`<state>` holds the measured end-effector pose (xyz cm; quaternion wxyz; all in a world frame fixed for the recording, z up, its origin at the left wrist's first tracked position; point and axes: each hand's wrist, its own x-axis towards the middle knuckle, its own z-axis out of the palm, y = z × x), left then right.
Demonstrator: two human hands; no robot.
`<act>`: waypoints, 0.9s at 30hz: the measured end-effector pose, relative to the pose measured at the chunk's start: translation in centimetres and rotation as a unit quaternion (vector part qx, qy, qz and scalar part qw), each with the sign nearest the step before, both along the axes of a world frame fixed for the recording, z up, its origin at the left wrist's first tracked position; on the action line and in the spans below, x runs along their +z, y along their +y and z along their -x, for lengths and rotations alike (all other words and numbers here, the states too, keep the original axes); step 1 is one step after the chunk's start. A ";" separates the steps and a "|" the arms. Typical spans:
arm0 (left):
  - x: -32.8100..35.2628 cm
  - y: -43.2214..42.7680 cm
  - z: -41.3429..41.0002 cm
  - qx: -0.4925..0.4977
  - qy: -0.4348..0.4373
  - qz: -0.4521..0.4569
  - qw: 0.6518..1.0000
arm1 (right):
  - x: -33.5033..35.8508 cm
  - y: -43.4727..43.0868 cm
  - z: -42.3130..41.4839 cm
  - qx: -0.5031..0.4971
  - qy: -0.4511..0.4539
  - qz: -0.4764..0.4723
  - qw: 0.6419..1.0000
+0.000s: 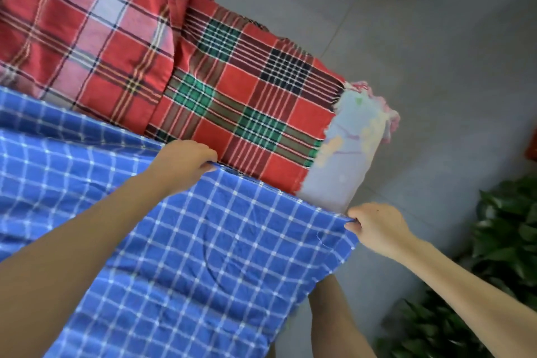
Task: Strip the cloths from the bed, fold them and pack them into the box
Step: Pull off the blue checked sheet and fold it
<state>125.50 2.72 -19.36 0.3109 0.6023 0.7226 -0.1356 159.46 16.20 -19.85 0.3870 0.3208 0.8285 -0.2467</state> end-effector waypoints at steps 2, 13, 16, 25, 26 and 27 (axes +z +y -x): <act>0.1 0.0 -0.1 0.005 0.003 -0.013 1.000 | 0.4 -0.5 1.2 0.052 -0.035 -0.045 0.997; 3.5 -6.0 7.5 0.120 0.116 -0.125 0.978 | 7.0 -4.2 21.1 0.135 0.178 -0.095 0.970; 3.0 -9.1 11.1 0.116 0.143 -0.060 0.981 | 6.2 -6.3 27.5 0.122 0.278 -0.003 0.953; 3.4 -12.4 19.6 0.144 0.229 0.080 0.959 | 2.9 -14.6 43.9 0.187 0.267 0.037 0.945; 3.5 -13.2 20.8 0.147 0.231 0.091 0.958 | 2.7 -15.5 45.6 0.205 0.262 0.031 0.942; 3.6 -13.5 21.5 0.140 0.226 0.104 0.958 | 2.7 -15.7 46.4 0.212 0.251 0.024 0.944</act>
